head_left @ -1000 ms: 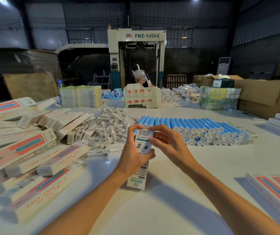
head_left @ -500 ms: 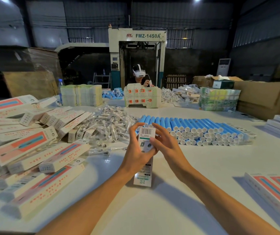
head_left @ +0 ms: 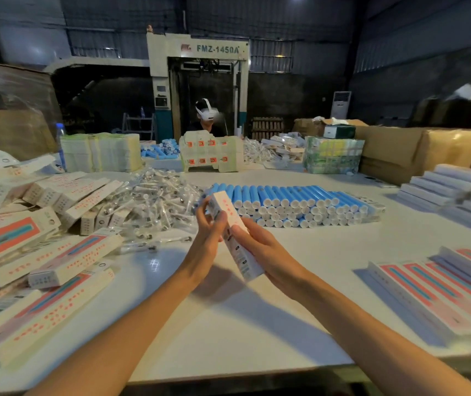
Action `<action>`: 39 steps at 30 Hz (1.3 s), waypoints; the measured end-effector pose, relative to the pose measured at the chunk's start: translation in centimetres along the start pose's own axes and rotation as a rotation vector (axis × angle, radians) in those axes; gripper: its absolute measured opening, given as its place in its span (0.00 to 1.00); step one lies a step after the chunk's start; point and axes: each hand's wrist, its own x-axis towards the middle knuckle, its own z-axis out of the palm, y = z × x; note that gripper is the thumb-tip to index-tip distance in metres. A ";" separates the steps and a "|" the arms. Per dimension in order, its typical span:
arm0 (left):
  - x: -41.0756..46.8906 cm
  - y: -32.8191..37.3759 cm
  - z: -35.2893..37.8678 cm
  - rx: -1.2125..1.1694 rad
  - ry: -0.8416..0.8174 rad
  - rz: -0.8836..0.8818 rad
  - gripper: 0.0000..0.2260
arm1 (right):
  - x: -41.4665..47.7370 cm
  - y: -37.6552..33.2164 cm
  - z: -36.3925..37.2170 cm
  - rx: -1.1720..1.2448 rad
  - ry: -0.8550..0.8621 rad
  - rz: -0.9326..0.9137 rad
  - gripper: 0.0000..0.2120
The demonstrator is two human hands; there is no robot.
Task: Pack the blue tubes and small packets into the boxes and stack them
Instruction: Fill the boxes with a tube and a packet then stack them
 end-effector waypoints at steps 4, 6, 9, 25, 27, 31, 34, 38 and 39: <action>-0.4 -1.0 0.1 0.357 -0.113 0.078 0.23 | -3.4 -1.6 -4.4 -0.323 0.256 -0.056 0.19; -0.5 -1.5 0.0 0.527 -0.199 0.144 0.16 | -6.0 -2.5 -7.9 -0.518 0.377 -0.080 0.18; -0.9 -1.7 0.1 0.659 -0.279 0.265 0.11 | -10.2 -3.3 -14.1 -0.851 0.554 -0.092 0.17; -1.4 -0.9 -0.2 0.737 -0.410 0.252 0.12 | -20.9 0.9 -25.4 -1.677 0.677 0.507 0.24; -1.3 -0.9 -0.3 0.733 -0.408 0.251 0.12 | -20.7 0.7 -25.3 -1.665 0.671 0.526 0.24; -1.2 -1.2 -0.5 0.731 -0.426 0.233 0.12 | -19.3 -0.2 -24.0 -1.611 0.704 0.451 0.25; -1.2 -1.3 -0.3 0.727 -0.441 0.237 0.12 | -15.8 -1.0 -21.4 -1.454 0.732 0.262 0.20; -1.2 -1.3 -0.6 0.710 -0.422 0.193 0.11 | -9.2 -1.4 -16.0 -1.312 0.628 0.001 0.10; -1.3 -1.1 -0.6 0.716 -0.413 0.186 0.11 | -7.5 -1.6 -14.4 -1.283 0.597 -0.046 0.08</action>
